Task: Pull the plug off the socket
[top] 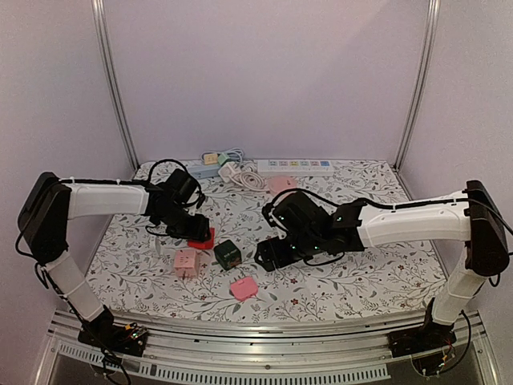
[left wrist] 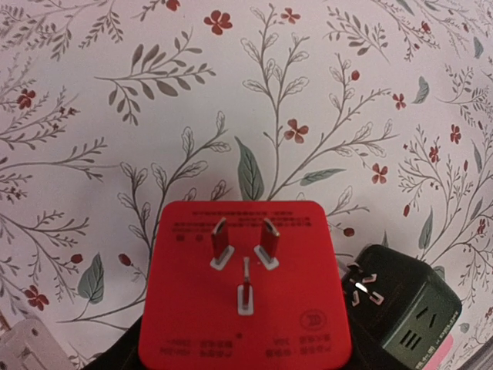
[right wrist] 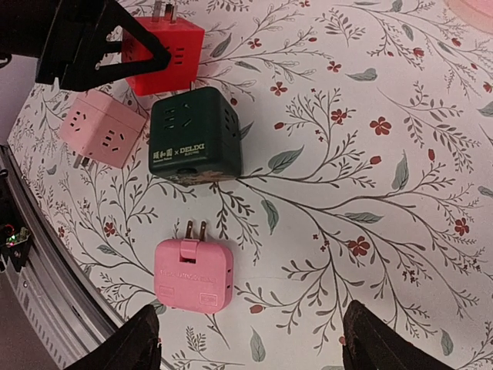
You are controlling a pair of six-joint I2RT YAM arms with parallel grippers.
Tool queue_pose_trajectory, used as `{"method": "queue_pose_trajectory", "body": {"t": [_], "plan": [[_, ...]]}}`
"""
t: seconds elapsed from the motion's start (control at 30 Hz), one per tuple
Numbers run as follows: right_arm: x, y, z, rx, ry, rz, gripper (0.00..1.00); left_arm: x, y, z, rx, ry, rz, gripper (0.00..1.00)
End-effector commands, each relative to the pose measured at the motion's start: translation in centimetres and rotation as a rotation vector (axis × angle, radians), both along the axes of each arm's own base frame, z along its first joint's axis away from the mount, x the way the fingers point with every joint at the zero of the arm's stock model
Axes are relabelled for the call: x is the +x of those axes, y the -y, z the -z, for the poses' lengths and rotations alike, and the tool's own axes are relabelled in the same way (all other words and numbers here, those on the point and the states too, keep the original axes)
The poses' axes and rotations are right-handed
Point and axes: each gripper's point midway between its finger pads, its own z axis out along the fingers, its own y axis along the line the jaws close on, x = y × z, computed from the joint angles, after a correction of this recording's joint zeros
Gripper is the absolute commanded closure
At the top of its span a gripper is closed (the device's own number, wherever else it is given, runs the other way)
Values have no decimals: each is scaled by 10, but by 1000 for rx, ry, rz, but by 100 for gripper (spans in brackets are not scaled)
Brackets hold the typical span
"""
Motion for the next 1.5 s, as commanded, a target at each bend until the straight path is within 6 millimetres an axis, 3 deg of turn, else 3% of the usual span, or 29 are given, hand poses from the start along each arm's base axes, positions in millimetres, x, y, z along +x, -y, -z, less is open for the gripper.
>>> {"method": "queue_pose_trajectory", "body": {"t": [0.0, 0.27, 0.5, 0.63, 0.83, 1.0, 1.17, 1.27, 1.37, 1.47], "plan": [[3, 12, -5, -18, 22, 17, 20, 13, 0, -6, -6, 22, -20, 51], [4, 17, -14, -11, 38, 26, 20, 14, 0, -10, -12, 33, -19, 25], [9, 24, -26, -8, 67, 43, 19, 18, -2, -20, -5, 65, -25, 15], [14, 31, -35, -13, 93, 59, 18, 21, -7, -47, -7, 130, -36, 13], [38, 42, -50, -18, 132, 102, 16, 20, -11, -118, -132, 230, -17, 6], [76, 52, -61, -21, 139, 162, 16, 25, -49, -159, -196, 249, -19, 3], [121, 66, -66, -29, 146, 242, 16, 29, -96, -177, -166, 298, -79, 3], [143, 69, -62, -28, 132, 292, 16, 29, -111, -184, -187, 361, -126, 3], [160, 64, -57, -49, 143, 308, 16, 24, -130, -187, -151, 402, -189, 3], [177, 45, -58, -41, 158, 286, 17, 19, -143, -195, -103, 455, -219, 3]]}}
